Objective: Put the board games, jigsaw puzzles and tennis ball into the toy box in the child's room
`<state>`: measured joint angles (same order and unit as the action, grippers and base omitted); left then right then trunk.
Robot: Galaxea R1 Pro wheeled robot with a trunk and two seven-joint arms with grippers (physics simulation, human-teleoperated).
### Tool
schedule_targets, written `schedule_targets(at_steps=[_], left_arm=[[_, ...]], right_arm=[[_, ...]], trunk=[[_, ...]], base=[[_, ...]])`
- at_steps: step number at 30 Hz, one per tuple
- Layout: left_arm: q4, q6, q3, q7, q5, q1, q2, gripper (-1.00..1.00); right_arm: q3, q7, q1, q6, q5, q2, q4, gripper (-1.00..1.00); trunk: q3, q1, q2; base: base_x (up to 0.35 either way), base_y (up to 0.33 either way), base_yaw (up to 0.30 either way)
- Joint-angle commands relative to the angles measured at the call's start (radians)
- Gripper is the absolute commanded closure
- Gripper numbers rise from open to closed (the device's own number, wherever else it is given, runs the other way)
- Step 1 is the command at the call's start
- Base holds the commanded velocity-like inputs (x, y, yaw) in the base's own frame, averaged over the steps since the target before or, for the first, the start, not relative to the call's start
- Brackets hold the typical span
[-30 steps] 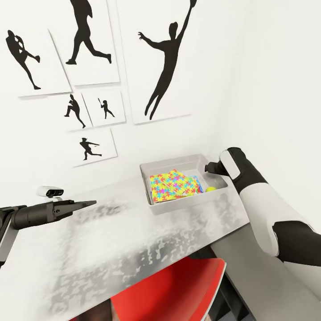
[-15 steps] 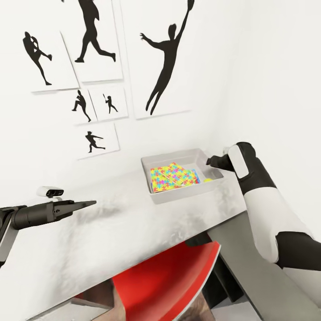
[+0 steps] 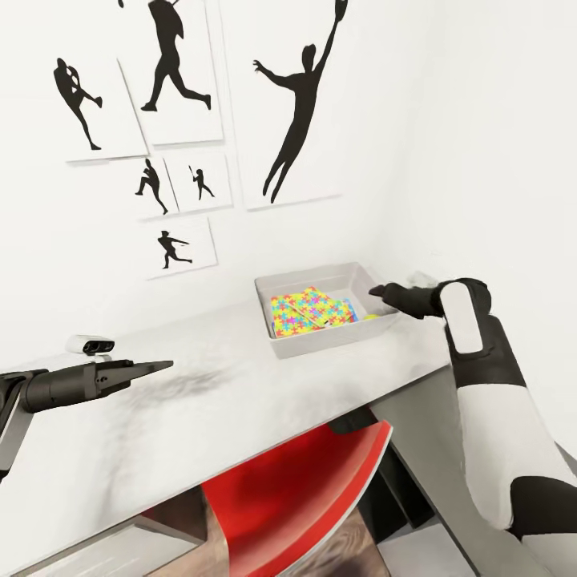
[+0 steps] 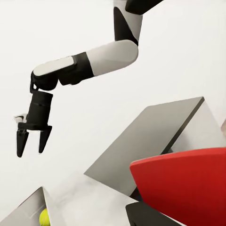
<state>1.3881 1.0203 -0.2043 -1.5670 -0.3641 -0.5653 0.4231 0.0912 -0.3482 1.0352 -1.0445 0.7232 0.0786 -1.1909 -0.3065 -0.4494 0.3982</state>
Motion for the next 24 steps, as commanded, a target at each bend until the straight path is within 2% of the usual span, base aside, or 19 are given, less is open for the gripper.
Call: schedule_targets(at_steps=[1, 2, 3, 5, 7, 8, 10, 12, 14, 16, 18, 19, 20, 23, 24], left_arm=[[0.000, 0.011, 0.000, -0.004, 0.001, -0.001, 0.000, -1.00], [0.000, 0.011, 0.000, -0.004, 0.001, -0.001, 0.000, -1.00], [0.000, 0.011, 0.000, -0.004, 0.001, -0.001, 0.000, -1.00], [0.000, 0.011, 0.000, -0.004, 0.001, -0.001, 0.000, -1.00], [0.000, 0.011, 0.000, -0.004, 0.001, -0.001, 0.000, -1.00], [0.000, 0.011, 0.000, -0.004, 0.001, -0.001, -0.001, -1.00], [0.000, 0.011, 0.001, -0.004, 0.001, -0.001, -0.001, -1.00], [0.000, 0.011, 0.001, -0.004, 0.001, -0.001, -0.001, -1.00], [0.000, 0.011, 0.002, -0.004, 0.001, -0.001, -0.001, -1.00], [0.000, 0.011, 0.002, -0.004, 0.001, -0.001, -0.001, -1.00], [0.001, 0.011, 0.002, -0.004, 0.001, -0.001, -0.001, -1.00], [0.001, 0.011, 0.002, -0.004, 0.001, -0.001, -0.001, -1.00], [0.001, 0.011, 0.002, -0.004, 0.001, -0.001, -0.001, -1.00], [0.001, 0.011, 0.002, -0.004, 0.001, -0.001, -0.001, -1.00], [0.002, 0.011, 0.002, -0.004, 0.001, -0.001, -0.001, -1.00]], right_arm=[[0.000, -0.005, -0.017, -0.003, 0.046, 0.010, -0.027, -1.00], [0.000, 0.001, -0.035, -0.003, 0.083, 0.021, -0.052, -1.00], [0.000, 0.012, -0.077, -0.003, 0.174, 0.043, -0.108, -1.00], [0.000, 0.020, -0.120, -0.003, 0.266, 0.063, -0.159, -1.00], [0.000, 0.028, -0.202, -0.003, 0.426, 0.089, -0.244, -1.00], [0.001, 0.030, -0.244, -0.003, 0.489, 0.100, -0.283, -1.00], [0.002, 0.034, -0.310, -0.003, 0.557, 0.115, -0.335, -1.00], [0.005, 0.036, -0.351, -0.003, 0.587, 0.122, -0.359, -1.00], [0.034, 0.064, -0.414, -0.003, 0.623, 0.130, -0.384, -1.00], [0.056, 0.095, -0.436, -0.003, 0.634, 0.131, -0.390, -1.00], [0.084, 0.171, -0.463, -0.003, 0.643, 0.133, -0.396, -1.00], [0.097, 0.237, -0.476, -0.003, 0.645, 0.134, -0.398, -1.00], [0.101, 0.274, -0.482, -0.003, 0.646, 0.133, -0.398, -1.00], [0.113, 0.473, -0.528, -0.003, 0.645, 0.132, -0.401, -1.00], [0.114, 0.511, -0.541, -0.003, 0.645, 0.131, -0.402, -1.00]], trunk=[[-0.002, -0.001, 0.002], [-0.002, -0.001, 0.002], [-0.002, -0.001, 0.002], [-0.002, -0.001, 0.002], [-0.001, -0.001, 0.002], [0.000, -0.001, 0.002], [0.002, -0.001, 0.002], [0.005, -0.001, 0.002], [0.008, -0.001, 0.002], [0.011, -0.001, 0.002], [0.014, -0.001, 0.002], [0.015, -0.001, 0.002], [0.017, -0.001, 0.002], [0.022, -0.001, 0.002], [0.023, -0.001, 0.002]], base=[[-0.005, 0.000, 0.000], [-0.004, 0.000, 0.000], [-0.003, 0.000, 0.000], [-0.002, 0.000, 0.000], [-0.010, 0.000, -0.017], [-0.061, 0.000, -0.047], [-0.101, 0.000, -0.054], [-0.143, 0.000, -0.045], [-0.158, 0.000, -0.021], [-0.126, 0.000, -0.012], [-0.069, 0.000, -0.006], [-0.073, 0.000, -0.003], [-0.087, 0.000, -0.003], [-0.145, 0.004, -0.001], [-0.184, 0.020, -0.001]])
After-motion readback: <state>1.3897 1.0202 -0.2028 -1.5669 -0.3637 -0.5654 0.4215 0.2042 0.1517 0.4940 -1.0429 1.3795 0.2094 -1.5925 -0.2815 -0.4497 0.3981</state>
